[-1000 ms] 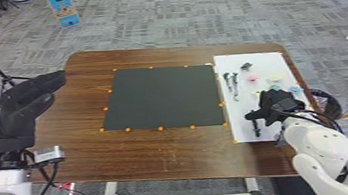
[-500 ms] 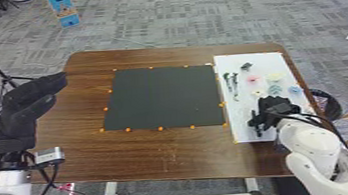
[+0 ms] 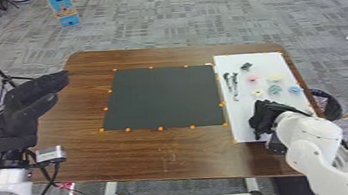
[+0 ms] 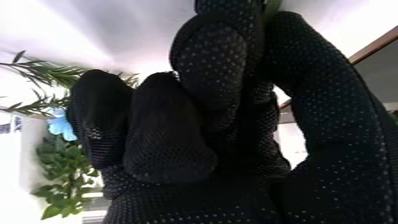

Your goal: Arrange flowers

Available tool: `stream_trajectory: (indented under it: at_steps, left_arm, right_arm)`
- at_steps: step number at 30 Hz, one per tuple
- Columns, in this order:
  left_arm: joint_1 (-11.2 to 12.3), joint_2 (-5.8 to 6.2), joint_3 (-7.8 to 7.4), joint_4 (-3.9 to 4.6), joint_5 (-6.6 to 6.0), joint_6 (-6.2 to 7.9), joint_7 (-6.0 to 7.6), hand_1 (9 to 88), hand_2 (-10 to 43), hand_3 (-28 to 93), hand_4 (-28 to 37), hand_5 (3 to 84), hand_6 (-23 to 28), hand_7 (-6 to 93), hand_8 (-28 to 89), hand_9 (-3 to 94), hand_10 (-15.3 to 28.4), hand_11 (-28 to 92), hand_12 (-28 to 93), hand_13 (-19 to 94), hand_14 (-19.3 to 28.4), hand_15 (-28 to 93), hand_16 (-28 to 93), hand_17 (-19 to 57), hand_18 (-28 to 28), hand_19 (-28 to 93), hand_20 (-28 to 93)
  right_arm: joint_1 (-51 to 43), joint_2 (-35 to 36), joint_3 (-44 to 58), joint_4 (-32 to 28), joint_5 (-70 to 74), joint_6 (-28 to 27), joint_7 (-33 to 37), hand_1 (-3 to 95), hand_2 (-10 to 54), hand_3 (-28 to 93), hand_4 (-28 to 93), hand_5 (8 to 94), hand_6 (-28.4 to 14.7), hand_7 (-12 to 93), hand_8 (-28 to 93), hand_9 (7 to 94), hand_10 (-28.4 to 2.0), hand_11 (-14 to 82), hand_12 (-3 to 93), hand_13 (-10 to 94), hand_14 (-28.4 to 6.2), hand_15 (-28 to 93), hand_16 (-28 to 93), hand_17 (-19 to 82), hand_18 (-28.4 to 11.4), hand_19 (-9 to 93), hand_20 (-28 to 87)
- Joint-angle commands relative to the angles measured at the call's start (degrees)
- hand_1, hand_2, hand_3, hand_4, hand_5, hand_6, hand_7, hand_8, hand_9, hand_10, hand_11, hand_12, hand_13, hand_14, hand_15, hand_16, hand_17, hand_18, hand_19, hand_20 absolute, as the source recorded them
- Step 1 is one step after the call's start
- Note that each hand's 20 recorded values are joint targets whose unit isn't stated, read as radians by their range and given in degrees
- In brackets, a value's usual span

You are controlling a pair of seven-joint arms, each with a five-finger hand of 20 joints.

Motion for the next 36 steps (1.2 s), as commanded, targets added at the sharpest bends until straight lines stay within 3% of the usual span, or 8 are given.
stream_trajectory:
  at_steps: [1, 3, 6, 8, 15, 19, 24, 36]
  left_arm:
    - [-0.4, -0.37, 0.06, -0.04, 0.41, -1.19, -0.86, 25.1, -9.5, 72, -19.5, 49.1, 1.7, 13.5, -6, 46.4, 11.9, 15, 14, 38, 15.2, 12, 3, 6.8, 12.1, 6, 19]
    - [-0.1, -0.39, -0.69, 0.3, 1.31, -1.14, -1.01, 25.2, -9.5, 72, -19.6, 49.0, 1.8, 13.4, -6, 46.3, 11.9, 15, 14, 38, 15.1, 12, 3, 6.7, 12.2, 6, 19]
    - [0.6, -0.08, -1.48, 0.61, -0.6, 0.15, -1.09, 25.3, -9.5, 72, -19.5, 48.9, 1.7, 13.3, -6, 46.2, 11.8, 15, 14, 38, 15.0, 12, 3, 6.7, 12.2, 6, 19]
    - [0.5, -0.01, -1.65, 0.82, -0.89, 0.44, -1.01, 25.3, -9.5, 72, -19.5, 48.9, 1.8, 13.3, -6, 45.9, 11.9, 15, 14, 38, 15.0, 12, 3, 6.7, 12.2, 6, 19]
    - [0.6, -0.38, -1.68, 0.68, 0.79, -0.53, -1.19, 25.2, -9.5, 72, -19.3, 48.9, 1.8, 13.3, -6, 46.0, 11.9, 15, 14, 38, 15.0, 12, 4, 6.8, 12.0, 6, 19]
    - [0.8, -0.37, -1.97, 0.53, 0.73, -0.57, -1.34, 25.2, -9.5, 72, -19.4, 48.8, 1.8, 13.3, -6, 46.1, 11.9, 15, 14, 38, 15.0, 12, 4, 6.8, 12.0, 6, 19]
    - [0.9, -0.42, -2.1, 0.33, 0.95, -0.63, -1.36, 25.3, -9.5, 72, -19.3, 48.9, 1.9, 13.1, -6, 46.1, 11.9, 15, 14, 38, 15.0, 12, 4, 6.7, 12.1, 6, 19]
    - [0.5, -0.49, -1.88, 0.23, 1.6, -1.05, -1.48, 25.3, -9.5, 72, -19.3, 48.9, 1.8, 13.2, -6, 46.0, 11.9, 15, 14, 38, 15.1, 12, 4, 6.7, 12.1, 6, 19]
  right_arm:
    - [-2.8, -0.4, 0.4, -2.1, -4.4, 5.4, -2.1, 45.7, -2.0, 62, 7, 85.1, -0.9, 19, 31, 93.1, -9.2, 42.5, 39.2, 90, -7.2, 70, 48, 61, -21.8, 93, 65]
    - [-3.4, -0.5, 1.2, -3.0, -4.6, 6.7, -2.7, 45.6, -1.9, 62, 7, 84.8, -0.7, 19, 32, 92.8, -9.0, 43.1, 39.5, 89, -7.1, 70, 49, 61, -21.9, 93, 65]
    - [-3.4, -0.4, 1.6, -4.0, -4.4, 7.7, -3.5, 45.4, -1.6, 62, 8, 84.6, -0.5, 20, 33, 92.4, -8.9, 44.5, 40.0, 89, -6.9, 72, 49, 61, -21.8, 93, 65]
    - [-3.0, -0.5, 1.7, -4.4, -4.5, 7.8, -3.9, 45.3, -1.6, 62, 8, 84.6, -0.4, 21, 33, 92.3, -8.8, 45.0, 40.0, 89, -6.7, 72, 49, 61, -21.8, 93, 66]
    - [-4.6, 0.2, 2.0, -5.2, -8.2, 8.4, -6.2, 42.4, -3.1, 63, 10, 85.2, -0.4, 22, 31, 92.4, -8.6, 45.8, 39.7, 89, -6.6, 72, 49, 62, -21.7, 93, 67]
    - [-6.0, 0.0, 2.4, -5.8, -9.7, 5.5, -5.5, 34.1, -6.7, 65, 6, 84.6, -1.7, 22, 22, 92.2, -9.5, 44.2, 38.9, 89, -7.6, 71, 49, 61, -21.8, 93, 67]
    - [-7.8, -0.3, 2.9, -6.1, -10.7, 1.8, -5.3, 27.7, -9.4, 64, 1, 84.2, -3.0, 24, 0, 91.6, -10.4, 42.4, 37.7, 88, -7.7, 69, 47, 61, -21.4, 93, 65]
    - [-7.2, -0.9, 0.5, -2.4, -13.1, 1.4, -4.3, 24.2, -9.5, 60, -1, 85.0, -3.7, 23, 0, 92.2, -10.8, 41.1, 36.6, 89, -7.7, 68, 46, 61, -21.3, 93, 63]
